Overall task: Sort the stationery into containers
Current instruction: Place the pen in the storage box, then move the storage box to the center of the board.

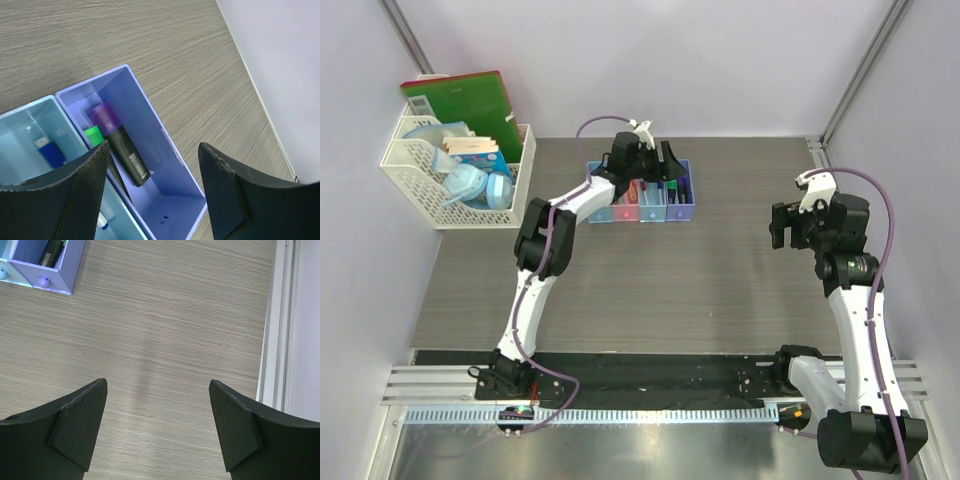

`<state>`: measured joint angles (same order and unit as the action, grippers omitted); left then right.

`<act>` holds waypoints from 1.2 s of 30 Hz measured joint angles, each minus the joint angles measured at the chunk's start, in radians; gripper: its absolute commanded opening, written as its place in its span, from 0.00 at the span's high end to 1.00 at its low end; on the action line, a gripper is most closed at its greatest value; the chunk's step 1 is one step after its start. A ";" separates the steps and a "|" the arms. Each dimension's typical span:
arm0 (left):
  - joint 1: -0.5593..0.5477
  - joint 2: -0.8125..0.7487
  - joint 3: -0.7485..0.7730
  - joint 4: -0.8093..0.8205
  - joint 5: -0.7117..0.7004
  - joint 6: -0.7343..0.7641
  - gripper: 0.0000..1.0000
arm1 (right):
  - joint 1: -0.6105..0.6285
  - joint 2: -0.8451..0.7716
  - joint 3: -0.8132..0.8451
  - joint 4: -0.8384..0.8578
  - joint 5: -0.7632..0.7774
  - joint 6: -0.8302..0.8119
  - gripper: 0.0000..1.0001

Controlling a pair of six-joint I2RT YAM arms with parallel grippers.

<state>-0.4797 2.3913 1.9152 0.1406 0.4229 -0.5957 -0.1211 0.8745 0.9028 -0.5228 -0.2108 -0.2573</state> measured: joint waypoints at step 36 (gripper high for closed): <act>0.223 -0.593 -0.502 -0.400 -0.233 0.554 0.00 | 0.084 0.434 0.206 0.106 -0.089 0.158 0.07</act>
<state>-0.2569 1.7981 1.4136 -0.2596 0.1894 -0.0414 -0.0372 1.3087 1.1091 -0.4171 -0.2993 -0.0994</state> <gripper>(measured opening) 0.996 0.948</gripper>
